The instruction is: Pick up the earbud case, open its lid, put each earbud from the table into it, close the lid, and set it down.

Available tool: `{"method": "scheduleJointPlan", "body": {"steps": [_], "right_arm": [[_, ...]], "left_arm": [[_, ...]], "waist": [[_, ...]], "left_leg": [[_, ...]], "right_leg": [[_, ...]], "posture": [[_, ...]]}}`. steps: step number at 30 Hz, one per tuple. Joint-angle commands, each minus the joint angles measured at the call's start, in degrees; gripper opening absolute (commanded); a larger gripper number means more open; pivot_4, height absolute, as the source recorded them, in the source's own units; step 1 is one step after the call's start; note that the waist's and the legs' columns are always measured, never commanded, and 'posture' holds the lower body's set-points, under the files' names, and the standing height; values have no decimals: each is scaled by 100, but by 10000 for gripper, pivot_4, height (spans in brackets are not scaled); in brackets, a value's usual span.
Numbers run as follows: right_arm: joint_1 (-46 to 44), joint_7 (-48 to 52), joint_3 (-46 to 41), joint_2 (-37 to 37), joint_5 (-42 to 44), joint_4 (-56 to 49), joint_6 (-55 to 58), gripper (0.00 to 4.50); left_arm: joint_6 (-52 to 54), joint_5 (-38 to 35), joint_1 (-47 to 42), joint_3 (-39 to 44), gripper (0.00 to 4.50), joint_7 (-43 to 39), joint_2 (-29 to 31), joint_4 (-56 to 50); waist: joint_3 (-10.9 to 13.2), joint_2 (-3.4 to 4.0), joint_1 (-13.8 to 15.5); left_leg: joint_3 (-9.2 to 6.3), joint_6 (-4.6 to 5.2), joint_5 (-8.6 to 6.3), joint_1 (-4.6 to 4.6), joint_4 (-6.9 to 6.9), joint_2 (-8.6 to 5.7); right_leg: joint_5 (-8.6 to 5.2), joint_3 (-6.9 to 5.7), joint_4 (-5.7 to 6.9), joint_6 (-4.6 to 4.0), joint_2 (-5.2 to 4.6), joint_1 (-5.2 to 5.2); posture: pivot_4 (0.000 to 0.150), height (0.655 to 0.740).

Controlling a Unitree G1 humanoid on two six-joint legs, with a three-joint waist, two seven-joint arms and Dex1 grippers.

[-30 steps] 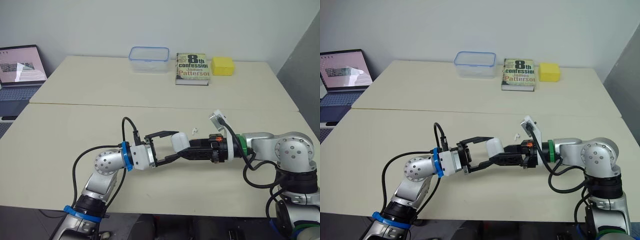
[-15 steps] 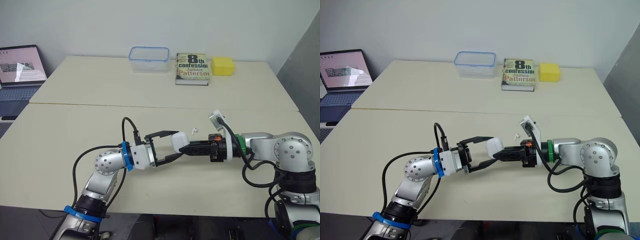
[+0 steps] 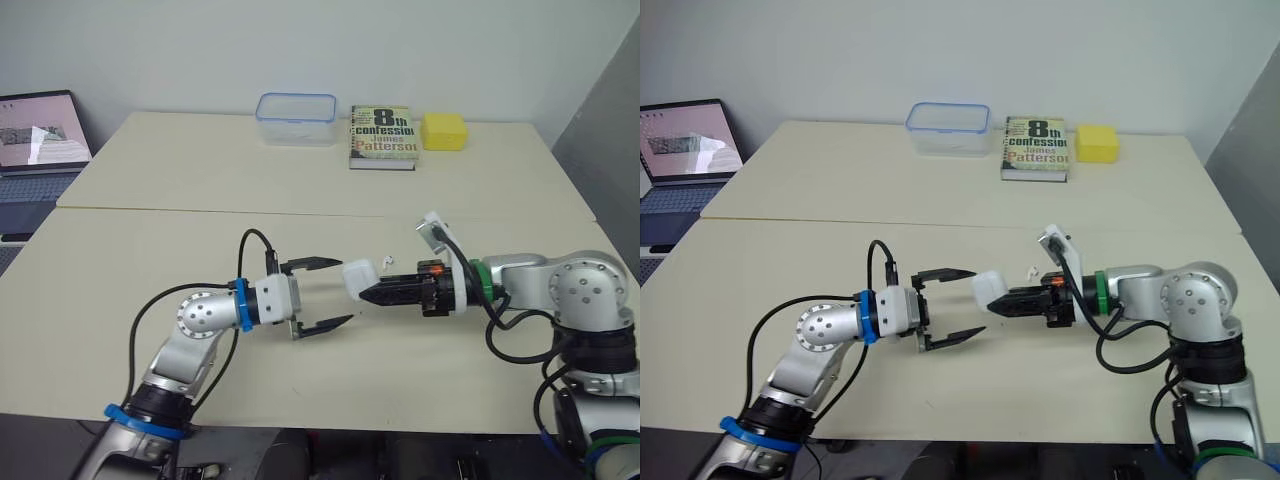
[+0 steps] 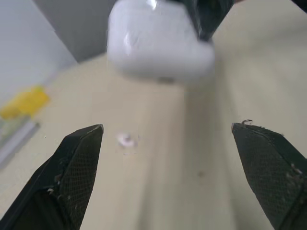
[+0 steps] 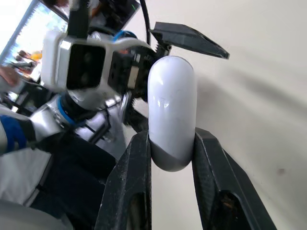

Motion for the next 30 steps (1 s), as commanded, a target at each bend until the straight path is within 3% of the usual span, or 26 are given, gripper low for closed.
{"method": "scheduleJointPlan", "body": {"steps": [1,5,9,21,30], "right_arm": [[-236,1097,822,-1056,-1138,-667,-1082,7338],[-410,2210,1875,-2019,-2566,-1022,-2504,7338],[-460,2843,2423,-2302,-3516,-1145,-3424,7338],[-424,3296,2493,-1863,-4130,-1123,-3635,7338],[-347,3403,2466,-1751,-4354,-1106,-3623,7338]], "left_arm": [[2299,-1002,-167,224,45000,-20,502,-907],[3953,-1683,-392,127,45000,-113,979,-1687],[4467,-1839,-691,-5,45000,-91,898,-2037],[4151,-681,-1654,-901,45000,158,1,-1348],[4236,-481,-1825,-1081,45000,-56,-114,-1276]], "waist": [[2,2,-9],[4,2,-77],[4,1,-114],[5,-1,-89],[5,-1,-105]], "left_leg": [[1,0,0,-1,0,0],[-2,0,0,-1,-5,1],[0,-1,0,0,-4,3],[-1,-2,1,0,2,2],[-1,-3,1,1,2,3]], "right_leg": [[-1,-1,-2,1,-1,0],[-22,-5,-4,37,0,-5],[-22,-4,-2,38,0,-3],[-15,0,-1,26,-3,1],[-5,3,1,9,-5,-1]], "posture": [[1500,7400],[1500,7400],[1500,7400],[1500,7400],[1500,7400]]}}
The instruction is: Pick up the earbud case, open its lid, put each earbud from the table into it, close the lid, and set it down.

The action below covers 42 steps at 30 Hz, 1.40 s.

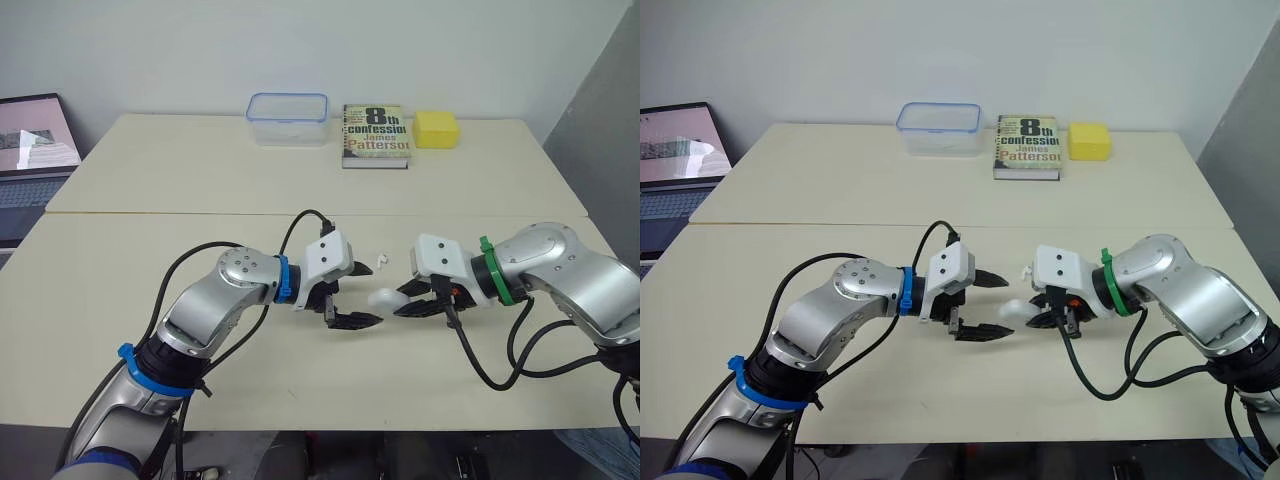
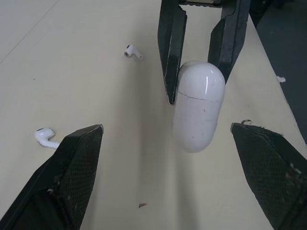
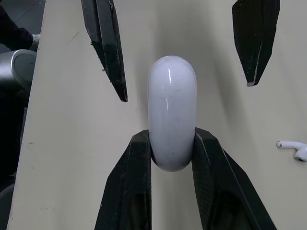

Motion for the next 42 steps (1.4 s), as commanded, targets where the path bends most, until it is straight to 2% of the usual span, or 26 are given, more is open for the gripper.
{"method": "scheduleJointPlan", "body": {"steps": [1,7,8,11,15,20,28,31,38,42], "right_arm": [[-7,84,-96,7,-92,-85,-36,7338],[18,132,-112,61,-186,-81,-40,7338],[21,137,-117,72,-198,-81,-40,7338],[25,147,-122,104,-214,-83,-38,7338],[16,154,-124,148,-228,-87,-23,7338],[14,174,-131,184,-243,-107,6,7338],[30,179,-178,185,-294,-135,-36,7338],[104,438,-177,-82,-482,-80,-499,17818],[-21,1100,-790,-561,-560,672,-1653,41380],[229,911,-1483,-195,-336,846,-2418,41655]], "left_arm": [[13,39,-106,-17,45000,-49,-62,-90],[88,107,-118,-61,45000,-33,-134,-75],[107,115,-113,-68,43128,-24,-152,-88],[122,178,-79,-131,35974,-30,-193,-118],[116,233,-56,-186,22494,-5,-263,-117],[118,261,-34,-223,7726,35,-354,-99],[-108,440,27,-259,7681,-21,-307,-30],[-343,506,183,-152,7681,32,-306,83],[-853,30,1000,590,7681,181,-726,409],[-1168,-556,1531,1331,7681,391,-1311,529]], "waist": [[0,0,2],[0,0,1],[0,0,1],[0,0,2],[0,0,2],[0,0,3],[0,0,3],[0,0,4],[0,0,2],[0,-1,14]], "left_leg": [[0,0,0,0,0,0],[1,0,0,0,1,0],[1,0,0,0,1,0],[1,0,0,0,1,0],[1,0,0,0,2,0],[1,0,0,0,2,0],[1,0,0,0,3,0],[1,0,0,1,2,0],[8,0,0,5,5,4],[7,-1,0,1,7,23]], "right_leg": [[0,0,0,0,0,1],[0,1,-1,0,-1,1],[0,1,0,0,-1,1],[0,1,0,0,-1,1],[0,2,0,-1,-1,1],[1,2,0,-1,-2,2],[1,2,1,-1,-2,2],[1,2,1,-1,-2,2],[1,5,0,-2,-6,4],[1,4,0,-2,-8,5]], "posture": [[1500,7400],[1500,7400],[1500,7400],[1500,7400],[1500,7400],[1500,7400],[1500,7400],[1500,7400],[1500,7400],[1500,7400]]}}
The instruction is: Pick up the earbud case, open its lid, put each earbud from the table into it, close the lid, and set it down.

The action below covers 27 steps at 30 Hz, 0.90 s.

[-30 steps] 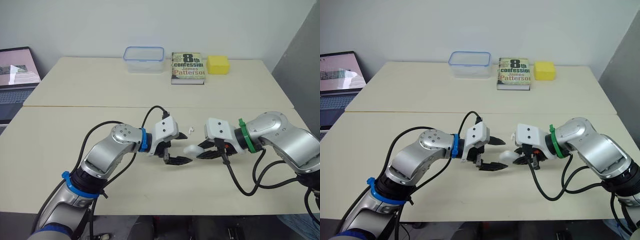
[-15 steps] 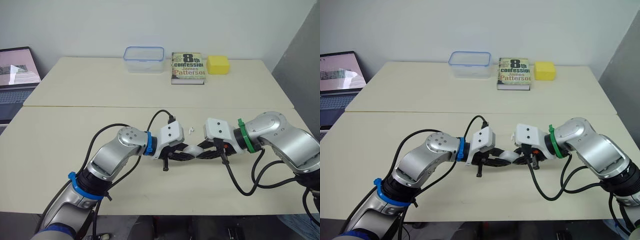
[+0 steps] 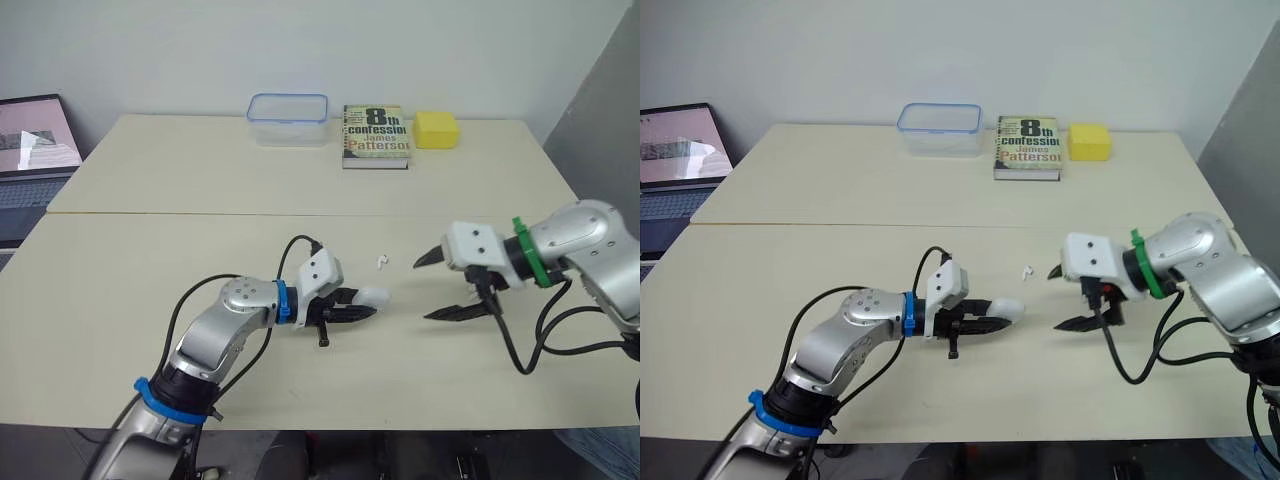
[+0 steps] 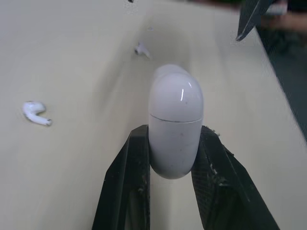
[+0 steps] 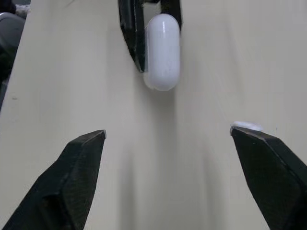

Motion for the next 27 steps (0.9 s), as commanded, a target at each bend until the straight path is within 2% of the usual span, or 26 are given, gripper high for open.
{"method": "scheduleJointPlan", "body": {"steps": [1,5,9,16,27], "right_arm": [[128,-160,-631,324,274,-63,-546,41655],[276,-547,-745,865,619,-669,-228,41655],[493,-821,-353,1179,221,-872,-380,41655],[290,-1068,209,1700,-377,-437,-588,41655],[72,-1076,101,1895,-546,6,-623,41655]], "left_arm": [[-337,-425,219,521,7681,89,-216,-111],[-924,-236,742,549,7681,79,-150,-357],[-1025,-236,1016,548,7681,117,-73,-627],[-1212,-126,1034,420,7681,95,19,-679],[-1379,-16,1018,265,7681,-7,98,-620]], "waist": [[0,0,-2],[-1,1,-6],[-2,-1,14],[-3,0,18],[-3,0,12]], "left_leg": [[2,0,0,1,0,3],[3,-1,1,8,-3,9],[0,-2,1,7,-1,8],[1,-2,1,9,-1,4],[1,-1,0,9,-2,4]], "right_leg": [[1,1,0,0,0,0],[2,2,4,-2,4,3],[3,3,2,-4,5,4],[3,2,2,-4,4,5],[3,1,2,-4,5,4]], "posture": [[1500,7400],[1500,7400],[1500,7400],[1500,7400],[1500,7400]]}}
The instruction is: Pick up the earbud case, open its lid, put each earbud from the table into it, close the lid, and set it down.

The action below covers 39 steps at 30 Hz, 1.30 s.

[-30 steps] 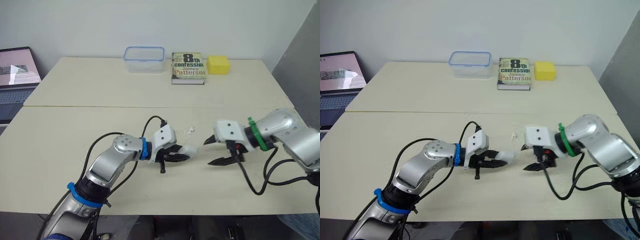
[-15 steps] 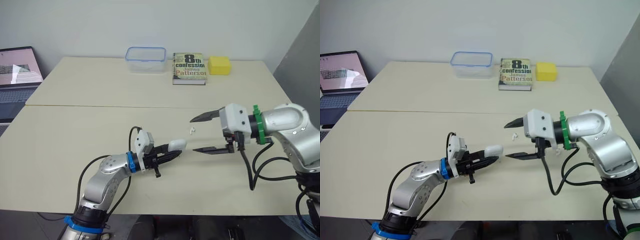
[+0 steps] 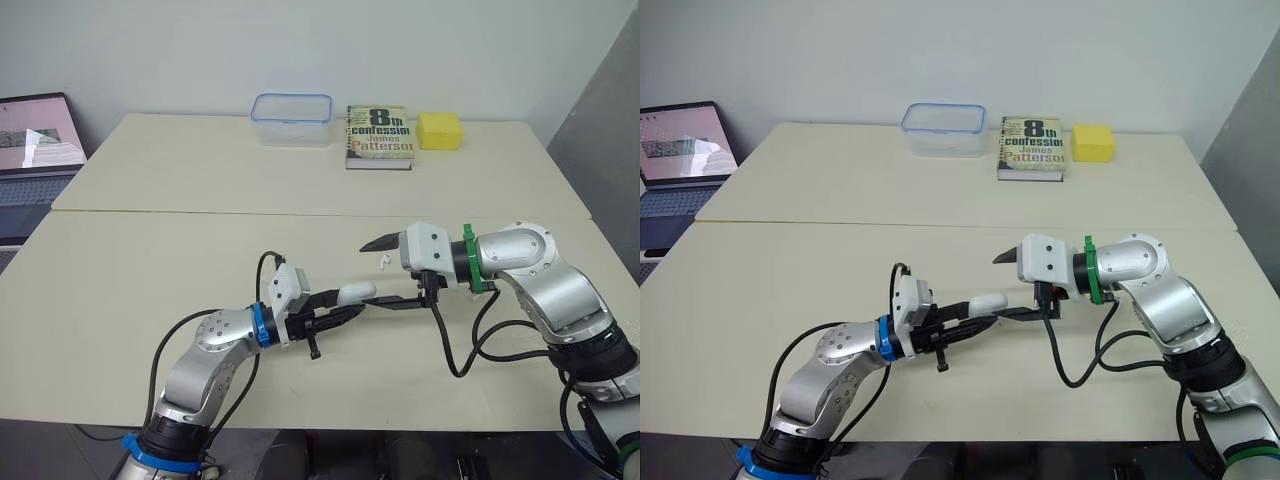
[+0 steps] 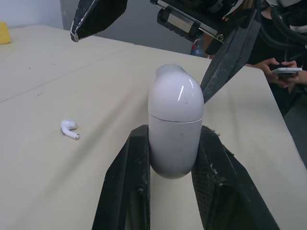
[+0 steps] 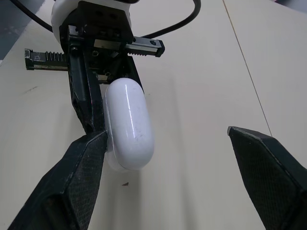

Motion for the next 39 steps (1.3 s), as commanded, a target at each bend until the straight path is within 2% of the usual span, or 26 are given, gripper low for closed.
{"method": "scheduleJointPlan", "body": {"steps": [1,18,24,28,35,39], "right_arm": [[-211,-40,-191,15,18,-20,-22,41655],[-341,262,-584,-215,693,-167,562,41655],[-262,302,-879,-487,853,-131,627,41655],[-117,188,-1050,-595,868,-165,692,41655],[528,-212,-1468,-662,866,-435,726,41655],[1237,-590,-1919,-655,1058,-816,940,41655]], "left_arm": [[-140,18,-38,-120,7681,-106,39,-144],[-425,117,90,-175,7680,-149,175,-118],[-501,43,138,63,7680,174,32,-124],[-1041,248,187,331,7680,598,-229,-1],[-1750,490,194,690,7680,1265,-608,377],[-2106,634,239,797,7681,1567,-750,502]], "waist": [[0,0,-1],[0,0,-4],[0,0,1],[0,0,10],[0,0,45],[0,0,102]], "left_leg": [[0,0,0,0,0,0],[0,1,0,-1,-1,0],[0,1,-1,-1,-1,0],[2,1,-1,-1,-1,1],[3,1,-1,-2,0,-1],[4,1,-1,-2,0,0]], "right_leg": [[0,0,0,0,0,0],[0,0,0,0,0,-1],[0,0,-1,0,0,0],[0,0,-1,0,0,-1],[0,0,-1,0,-1,0],[0,-1,-2,0,-1,0]], "posture": [[1500,7400],[1500,7400],[1500,7400],[1500,7400],[1500,7400],[1500,7400]]}}
